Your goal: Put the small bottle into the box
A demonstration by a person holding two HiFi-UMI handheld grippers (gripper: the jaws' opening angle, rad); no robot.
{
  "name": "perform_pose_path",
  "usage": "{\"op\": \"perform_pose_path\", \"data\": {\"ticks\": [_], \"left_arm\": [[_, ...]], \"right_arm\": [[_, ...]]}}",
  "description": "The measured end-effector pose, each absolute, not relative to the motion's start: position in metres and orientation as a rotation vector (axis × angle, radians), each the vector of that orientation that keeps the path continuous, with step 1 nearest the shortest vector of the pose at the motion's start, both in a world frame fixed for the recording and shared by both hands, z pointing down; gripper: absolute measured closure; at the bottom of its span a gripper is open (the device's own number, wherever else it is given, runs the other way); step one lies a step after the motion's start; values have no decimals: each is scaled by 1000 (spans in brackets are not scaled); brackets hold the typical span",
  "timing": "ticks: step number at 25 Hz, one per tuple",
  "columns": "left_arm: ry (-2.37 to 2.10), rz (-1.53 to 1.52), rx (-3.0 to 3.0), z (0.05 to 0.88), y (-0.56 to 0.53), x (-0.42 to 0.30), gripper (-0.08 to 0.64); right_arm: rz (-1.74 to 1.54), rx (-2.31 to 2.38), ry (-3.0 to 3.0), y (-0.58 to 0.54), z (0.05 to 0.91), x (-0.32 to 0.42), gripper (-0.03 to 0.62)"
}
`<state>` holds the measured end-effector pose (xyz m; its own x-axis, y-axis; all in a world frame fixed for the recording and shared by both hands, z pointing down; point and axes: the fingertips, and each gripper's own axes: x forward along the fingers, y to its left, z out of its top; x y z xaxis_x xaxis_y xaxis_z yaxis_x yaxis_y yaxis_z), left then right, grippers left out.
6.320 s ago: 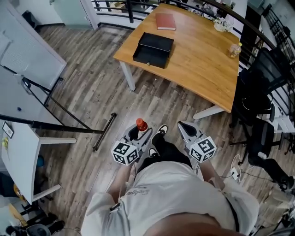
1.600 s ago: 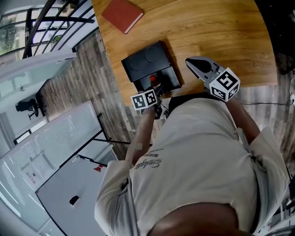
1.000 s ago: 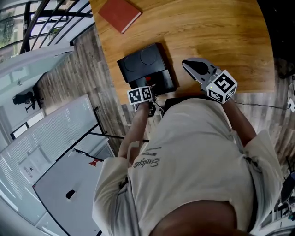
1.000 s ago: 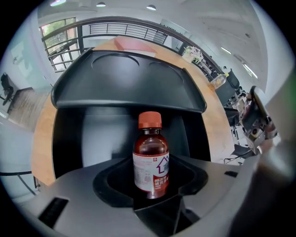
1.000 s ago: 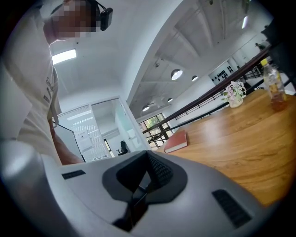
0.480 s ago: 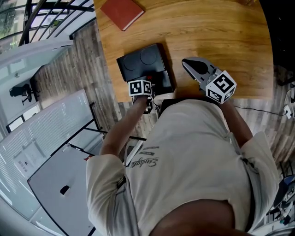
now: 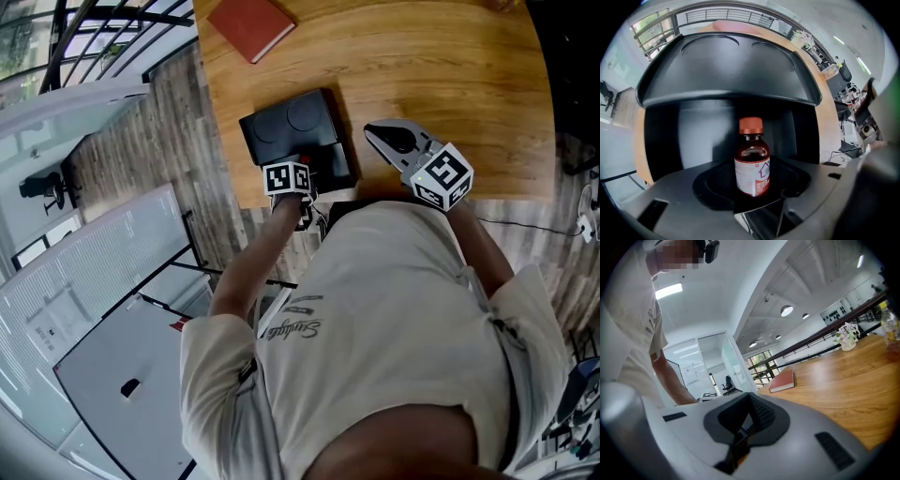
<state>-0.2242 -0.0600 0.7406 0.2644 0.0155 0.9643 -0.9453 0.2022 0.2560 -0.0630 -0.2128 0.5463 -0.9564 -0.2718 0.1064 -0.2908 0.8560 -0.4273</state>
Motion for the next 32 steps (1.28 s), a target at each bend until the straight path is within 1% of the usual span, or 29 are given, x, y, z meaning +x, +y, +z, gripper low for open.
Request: {"op": "perform_pose_path", "data": {"ticks": [11,13,19,20,23,25,27,32], "left_arm": [[-1277,870,1277,737,-71,-229,325],[-1341,830,1284,727,-71,-236,348],[-1400,678,1327,702,-69,-239,379],[-1394,647,1339,698,-68,-239,389],[-1366,538,1376,682,-63,-241,451],[-1358,470,1403,673,-66,-244,463],[-1364,426,1451,660,-74,-249,497],[-1325,302,1626,615,-99,-249,514]], "right_arm": [[665,413,-2964,-191,554,-73,598],[680,406,-2951,-184,554,-80,598],[659,383,-2920,-177,547,-99,598],[653,396,-2915,-177,544,-103,597],[675,484,-2910,-179,527,-108,598],[684,544,-2906,-184,518,-108,598],[654,565,-2890,-189,513,-111,597],[581,614,-2825,-201,510,-118,598]]}}
